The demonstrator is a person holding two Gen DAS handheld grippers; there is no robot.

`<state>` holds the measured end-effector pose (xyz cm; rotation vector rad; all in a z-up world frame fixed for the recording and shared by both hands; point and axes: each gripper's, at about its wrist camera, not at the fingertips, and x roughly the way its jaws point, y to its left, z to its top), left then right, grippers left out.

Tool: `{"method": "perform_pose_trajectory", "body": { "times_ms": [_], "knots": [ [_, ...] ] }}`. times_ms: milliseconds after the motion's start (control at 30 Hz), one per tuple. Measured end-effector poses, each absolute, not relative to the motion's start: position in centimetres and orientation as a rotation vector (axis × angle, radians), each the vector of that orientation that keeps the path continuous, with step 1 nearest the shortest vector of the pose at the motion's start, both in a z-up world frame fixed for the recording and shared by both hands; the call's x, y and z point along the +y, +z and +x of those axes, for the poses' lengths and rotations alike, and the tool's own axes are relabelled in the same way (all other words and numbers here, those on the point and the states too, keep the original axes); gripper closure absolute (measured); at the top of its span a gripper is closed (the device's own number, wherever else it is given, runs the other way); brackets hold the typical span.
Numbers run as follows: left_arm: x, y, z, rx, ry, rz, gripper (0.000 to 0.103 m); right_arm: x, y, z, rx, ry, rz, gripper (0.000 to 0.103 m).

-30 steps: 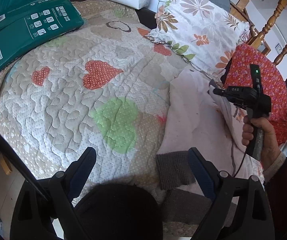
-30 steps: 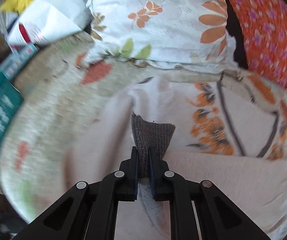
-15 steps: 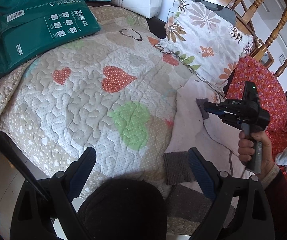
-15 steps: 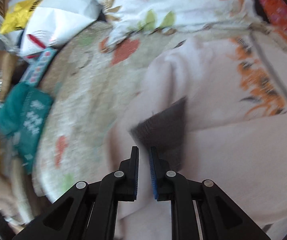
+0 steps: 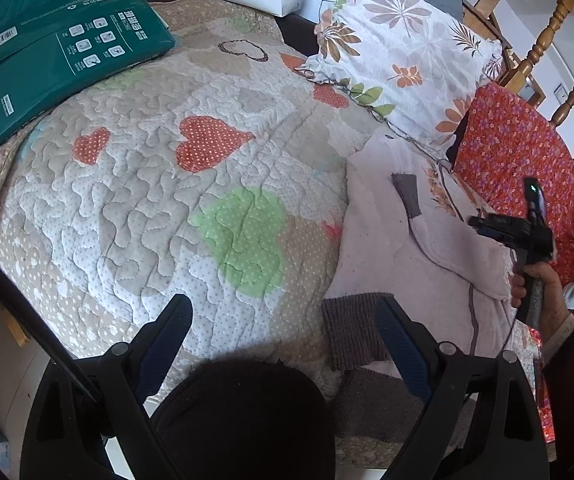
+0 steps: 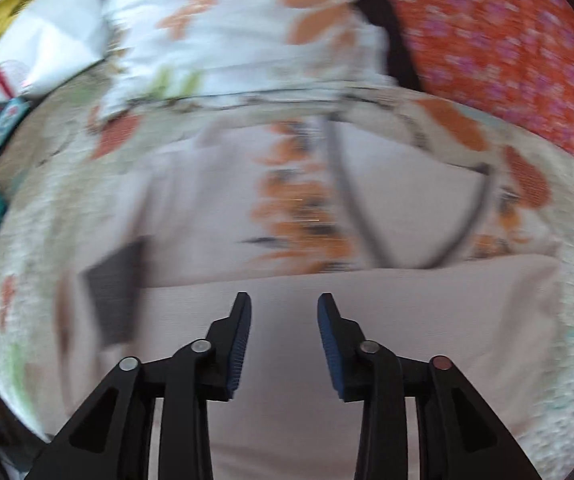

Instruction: Fold small clothes

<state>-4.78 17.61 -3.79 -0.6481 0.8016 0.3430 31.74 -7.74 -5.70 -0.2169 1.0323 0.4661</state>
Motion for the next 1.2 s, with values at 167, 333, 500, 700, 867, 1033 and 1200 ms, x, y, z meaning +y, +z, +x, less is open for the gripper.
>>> {"method": "perform_pose_trajectory", "body": {
  "times_ms": [167,333,500,700,867,1033,1200],
  "knots": [
    [17.7,-4.2,-2.7,0.805,0.331,-0.647,0.011,-18.8,-4.0,35.1,0.972,0.223,-0.151,0.041],
    [15.3,-4.5,0.5,0.838,0.277,-0.619,0.011,-25.1,-5.8,37.0,1.034,0.165,-0.027,0.037],
    [12.9,-4.2,2.3,0.865,0.250,-0.573,0.011,-23.5,-8.7,38.0,1.091,0.267,0.010,0.091],
    [12.9,-3.7,2.6,0.856,0.280,-0.563,0.011,-26.5,-8.8,39.6,1.038,-0.015,-0.090,0.098],
    [13.0,-3.8,2.2,0.851,0.278,-0.568,0.011,-26.9,-8.5,39.2,1.040,-0.103,-0.107,0.077],
    [13.5,-4.3,1.6,0.848,0.273,-0.602,0.011,-21.6,-3.0,33.8,0.867,0.094,-0.056,0.072],
    [13.9,-3.8,0.2,0.816,0.269,-0.616,0.011,-12.1,-5.2,31.1,1.049,0.639,0.156,0.072]
  ]
}}
